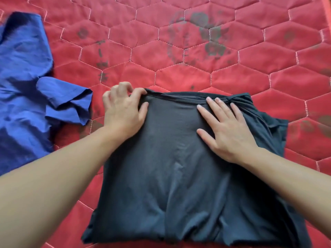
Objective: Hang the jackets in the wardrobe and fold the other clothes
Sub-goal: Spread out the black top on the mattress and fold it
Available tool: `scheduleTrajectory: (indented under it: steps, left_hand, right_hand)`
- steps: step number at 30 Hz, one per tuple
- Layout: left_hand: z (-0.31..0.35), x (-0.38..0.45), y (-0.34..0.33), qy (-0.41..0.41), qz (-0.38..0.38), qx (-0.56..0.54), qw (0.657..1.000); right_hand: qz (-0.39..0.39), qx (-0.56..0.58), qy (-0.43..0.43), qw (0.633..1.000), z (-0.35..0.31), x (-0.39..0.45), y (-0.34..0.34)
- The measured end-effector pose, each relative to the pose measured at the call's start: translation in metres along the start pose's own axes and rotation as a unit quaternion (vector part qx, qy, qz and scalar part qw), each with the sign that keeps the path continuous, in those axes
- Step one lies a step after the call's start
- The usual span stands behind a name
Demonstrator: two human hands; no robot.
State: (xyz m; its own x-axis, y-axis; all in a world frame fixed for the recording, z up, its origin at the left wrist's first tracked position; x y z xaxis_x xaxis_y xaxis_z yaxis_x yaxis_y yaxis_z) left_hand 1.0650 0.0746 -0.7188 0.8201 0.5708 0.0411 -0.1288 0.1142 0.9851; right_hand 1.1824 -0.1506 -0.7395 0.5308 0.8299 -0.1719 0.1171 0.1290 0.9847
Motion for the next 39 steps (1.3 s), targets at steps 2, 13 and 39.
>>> scheduleTrajectory:
  steps: [2,13,39]
  left_hand:
    - [0.006,-0.005,0.006,0.024,0.007,0.015,1.000]
    - [0.043,-0.141,-0.030,-0.038,-0.115,0.036,0.992]
    - [0.011,-0.239,0.003,-0.274,-0.176,0.130,0.937]
  right_hand:
    - [0.013,0.006,-0.013,1.000,-0.002,-0.002,0.003]
    - [0.018,-0.027,-0.058,0.998,0.059,-0.070,0.000]
    - [0.023,-0.068,0.133,0.989,0.049,-0.247,-0.003]
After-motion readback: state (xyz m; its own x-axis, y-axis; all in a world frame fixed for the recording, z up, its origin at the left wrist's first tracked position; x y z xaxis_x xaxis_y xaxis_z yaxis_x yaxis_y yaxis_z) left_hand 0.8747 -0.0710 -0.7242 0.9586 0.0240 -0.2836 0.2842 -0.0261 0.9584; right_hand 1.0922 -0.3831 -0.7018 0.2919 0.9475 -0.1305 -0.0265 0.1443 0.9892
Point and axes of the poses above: each hand's wrist, its own x-axis towards the middle knuckle, its own y-axis out of the back of the hand, z = x × y, the point moved 7 cm from there along x, towards the middle knuckle, and after that the axes turned 2 degrees about -x, right-handed, at the moved point
